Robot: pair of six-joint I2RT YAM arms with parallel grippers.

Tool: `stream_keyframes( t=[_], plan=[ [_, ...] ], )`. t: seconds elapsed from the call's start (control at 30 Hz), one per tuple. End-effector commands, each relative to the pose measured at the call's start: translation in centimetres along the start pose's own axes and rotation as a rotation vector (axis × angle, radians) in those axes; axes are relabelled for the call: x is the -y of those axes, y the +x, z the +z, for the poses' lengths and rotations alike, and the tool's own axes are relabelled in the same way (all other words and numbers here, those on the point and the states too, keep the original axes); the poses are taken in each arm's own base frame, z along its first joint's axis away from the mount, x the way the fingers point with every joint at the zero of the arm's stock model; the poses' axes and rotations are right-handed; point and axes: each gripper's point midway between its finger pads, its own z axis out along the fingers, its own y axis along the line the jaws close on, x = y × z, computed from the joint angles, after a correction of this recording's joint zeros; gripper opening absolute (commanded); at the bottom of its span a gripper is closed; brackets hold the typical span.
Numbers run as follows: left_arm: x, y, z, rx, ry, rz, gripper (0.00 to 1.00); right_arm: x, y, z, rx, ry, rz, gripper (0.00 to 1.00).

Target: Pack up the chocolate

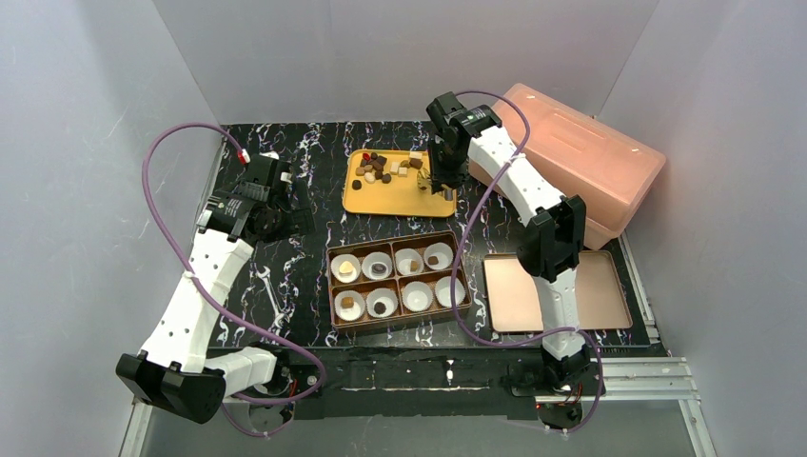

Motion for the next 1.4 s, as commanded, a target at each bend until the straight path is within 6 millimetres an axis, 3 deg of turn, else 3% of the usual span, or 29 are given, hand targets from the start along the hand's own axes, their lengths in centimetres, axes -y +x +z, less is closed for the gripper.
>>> stream_keyframes(
  t=[0.0,0.5,0.63,0.8,0.97,1.27,1.3,1.33,1.37],
  plan=[
    [-0.3,-0.2,-0.5,0.019,0.005,-0.009,0.99,-1.3,-1.3,-4.4,0.092,-0.064,-0.018,0.33],
    [-0.1,0.0,-0.6,0.007,0.013,-0.019,1.00,-1.6,-0.9,-6.5,0.127,-0.105,-0.019,0.33],
    [-0.2,0.1,-0.5,0.003,0.009,-0.022,1.00,-1.7,-0.9,-8.3,0.153,-0.117,-0.026,0.33],
    [-0.1,0.2,-0.3,-0.002,0.010,-0.020,1.00,-2.9,0.6,-10.9,0.155,-0.190,-0.044,0.32],
    [0.1,0.1,-0.1,-0.003,0.014,-0.021,0.99,-4.3,3.9,-12.9,0.135,-0.233,-0.095,0.32],
    [0.4,0.1,0.3,-0.008,0.019,-0.018,1.00,-6.1,11.6,-16.5,0.059,-0.329,-0.188,0.32],
    [0.4,0.1,0.3,-0.007,0.019,-0.018,0.99,-6.1,12.7,-16.5,0.038,-0.337,-0.195,0.32],
    [0.4,0.2,0.4,-0.011,0.019,-0.018,0.99,-6.0,15.5,-17.2,-0.005,-0.362,-0.212,0.32],
    [0.4,0.2,0.4,-0.012,0.018,-0.017,1.00,-5.8,16.3,-17.6,-0.012,-0.367,-0.214,0.32]
  ],
)
